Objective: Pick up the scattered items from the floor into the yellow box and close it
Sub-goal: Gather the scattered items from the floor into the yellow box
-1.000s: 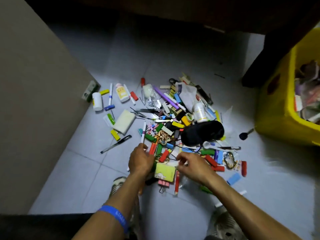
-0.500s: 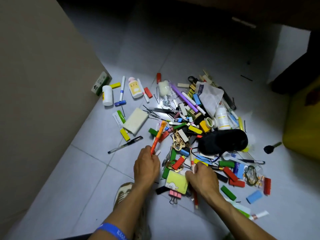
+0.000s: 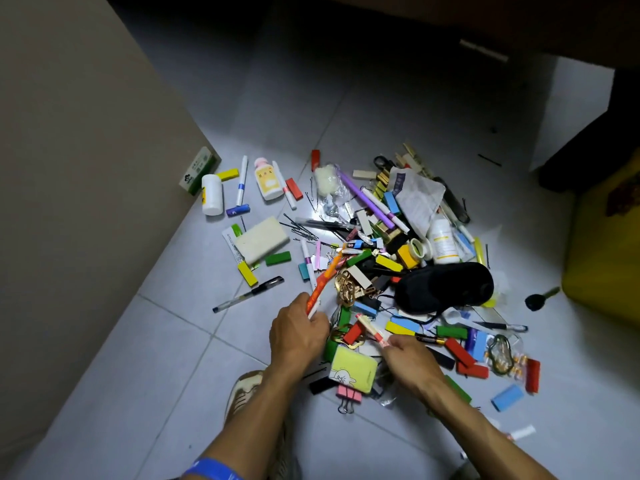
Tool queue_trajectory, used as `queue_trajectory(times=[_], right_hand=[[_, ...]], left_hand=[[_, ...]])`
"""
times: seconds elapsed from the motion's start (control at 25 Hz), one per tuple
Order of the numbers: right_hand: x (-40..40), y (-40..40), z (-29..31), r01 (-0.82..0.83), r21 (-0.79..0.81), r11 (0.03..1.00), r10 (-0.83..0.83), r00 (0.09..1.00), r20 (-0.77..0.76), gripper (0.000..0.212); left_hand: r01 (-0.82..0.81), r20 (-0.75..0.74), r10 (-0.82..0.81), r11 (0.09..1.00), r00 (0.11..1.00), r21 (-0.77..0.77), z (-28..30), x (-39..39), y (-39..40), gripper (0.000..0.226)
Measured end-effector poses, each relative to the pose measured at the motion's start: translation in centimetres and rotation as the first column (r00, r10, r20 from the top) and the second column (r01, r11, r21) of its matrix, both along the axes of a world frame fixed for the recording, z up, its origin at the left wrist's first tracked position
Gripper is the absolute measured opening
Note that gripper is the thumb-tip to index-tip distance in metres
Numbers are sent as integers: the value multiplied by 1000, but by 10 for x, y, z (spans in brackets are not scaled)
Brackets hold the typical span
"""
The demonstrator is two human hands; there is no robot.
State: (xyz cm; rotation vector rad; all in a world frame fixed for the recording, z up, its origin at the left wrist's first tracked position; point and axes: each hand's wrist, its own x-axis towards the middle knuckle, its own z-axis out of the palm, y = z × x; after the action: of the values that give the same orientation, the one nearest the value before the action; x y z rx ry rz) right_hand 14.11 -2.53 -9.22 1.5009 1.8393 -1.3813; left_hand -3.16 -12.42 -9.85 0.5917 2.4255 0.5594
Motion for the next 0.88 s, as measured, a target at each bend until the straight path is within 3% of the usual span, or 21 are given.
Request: queue_trajectory(times=[0.12,0.28,0.32,0.44,0.52,0.56,0.6,0.68,0.76,0.84,0.88], right_hand=[[-2,-3,5,-20,0,1000,20,986,-165,21],[7,10,13,-159,264,951,224,945,-238,8],[13,8,11,-253,354,900,338,919,-202,14],[20,-15,-7,-600,453,660,679,734,-18,64],[10,-31,-19,-679,505,533,751,655,89,67],[4,-34,-22,-669,516,535,733,671,110,65],[-2,-31,-22,-623,517,587,684,723,95,63],[-7,-13,-10,-402,409,819,457,889,-41,61],[0,12,10,-48,103,994,74,961,-268,51],[14,35,39,250,-245,937,-338,828,-448,43],[12,37,50,324,-374,869,-482,726,-490,38]], left_hand=[[-160,-32,163,984,986,80,1,-16,22,12],[-201,101,205,978,973,-57,-11,-45,50,31],[-193,126,200,979,972,-70,-16,-45,52,26],[-199,117,202,979,972,-38,-15,-33,47,9],[-253,162,251,967,954,-11,-5,-20,37,16],[-289,218,283,957,934,-6,1,-14,31,20],[-337,287,320,942,903,8,8,-10,27,21],[-490,469,427,872,773,15,21,-5,28,15],[-639,706,453,769,544,-1,39,3,42,7],[-650,848,336,760,409,12,61,22,66,10],[-639,870,292,768,396,33,67,26,69,7]])
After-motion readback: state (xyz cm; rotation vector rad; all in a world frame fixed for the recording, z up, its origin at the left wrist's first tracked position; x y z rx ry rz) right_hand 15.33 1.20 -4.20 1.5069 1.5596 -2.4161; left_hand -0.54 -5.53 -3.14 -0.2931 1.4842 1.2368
